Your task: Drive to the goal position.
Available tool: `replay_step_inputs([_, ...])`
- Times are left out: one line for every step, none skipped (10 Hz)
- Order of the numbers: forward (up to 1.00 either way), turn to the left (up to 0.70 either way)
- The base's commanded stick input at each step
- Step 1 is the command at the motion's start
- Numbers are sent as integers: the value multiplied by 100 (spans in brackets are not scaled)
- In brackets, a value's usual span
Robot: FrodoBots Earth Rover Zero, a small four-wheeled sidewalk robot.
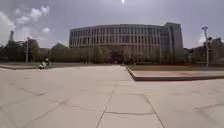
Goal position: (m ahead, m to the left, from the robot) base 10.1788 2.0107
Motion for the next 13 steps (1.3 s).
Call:
replay_step_inputs([70,3])
replay_step_inputs([70,3])
replay_step_inputs([70,3])
replay_step_inputs([70,3])
replay_step_inputs([70,3])
replay_step_inputs([70,3])
replay_step_inputs([70,3])
replay_step_inputs([70,3])
replay_step_inputs([70,3])
replay_step_inputs([70,3])
replay_step_inputs([70,3])
replay_step_inputs([70,3])
replay_step_inputs([70,3])
